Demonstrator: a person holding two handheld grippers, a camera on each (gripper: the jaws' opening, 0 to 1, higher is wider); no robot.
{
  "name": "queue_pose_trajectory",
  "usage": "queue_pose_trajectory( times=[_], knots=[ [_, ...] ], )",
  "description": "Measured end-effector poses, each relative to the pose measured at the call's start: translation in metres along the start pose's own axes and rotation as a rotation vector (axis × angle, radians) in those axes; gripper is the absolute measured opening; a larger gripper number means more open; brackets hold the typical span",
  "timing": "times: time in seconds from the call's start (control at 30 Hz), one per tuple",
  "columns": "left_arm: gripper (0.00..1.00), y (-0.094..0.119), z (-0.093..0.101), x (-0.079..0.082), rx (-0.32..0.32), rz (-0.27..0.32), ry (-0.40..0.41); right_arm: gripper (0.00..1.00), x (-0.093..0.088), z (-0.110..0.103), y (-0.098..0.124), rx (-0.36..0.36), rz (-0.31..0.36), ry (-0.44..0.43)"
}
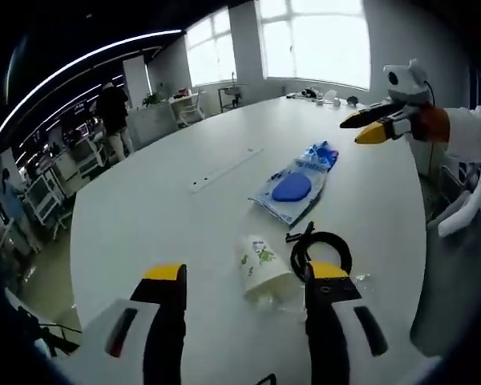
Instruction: Arrange the tabletop items into an orderly group along one side of the table until the central work area is clear of visible clutter.
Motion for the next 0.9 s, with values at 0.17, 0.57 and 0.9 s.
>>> queue_pose_trajectory(
  times=[0.17,0.57,0.9],
  knots=[
    [0.59,-0.011,0.0,-0.008,-0.011,-0.02,-0.022,0.43,-0.001,-0.001,0.001,-0.003,-0.011,0.006],
    [0.57,-0.035,-0.002,-0.029,-0.025,-0.087,-0.055,0.42,0.003,0.0,0.0,-0.007,-0.014,0.012],
    [0.54,-0.051,-0.001,-0.039,-0.034,-0.115,-0.072,0.42,0.007,0.002,-0.001,-0.009,-0.009,0.014]
  ],
)
Point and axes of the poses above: the point that each gripper's makers call its tool centre point, and the gripper's own axes: y roughly backward along the fingers, z roughly to its right, x roughly out of its top, the point moved 1 cm from there along y, roughly backward along the fingers, and after that the axes turned 1 degree about y, right-handed, at the moved point
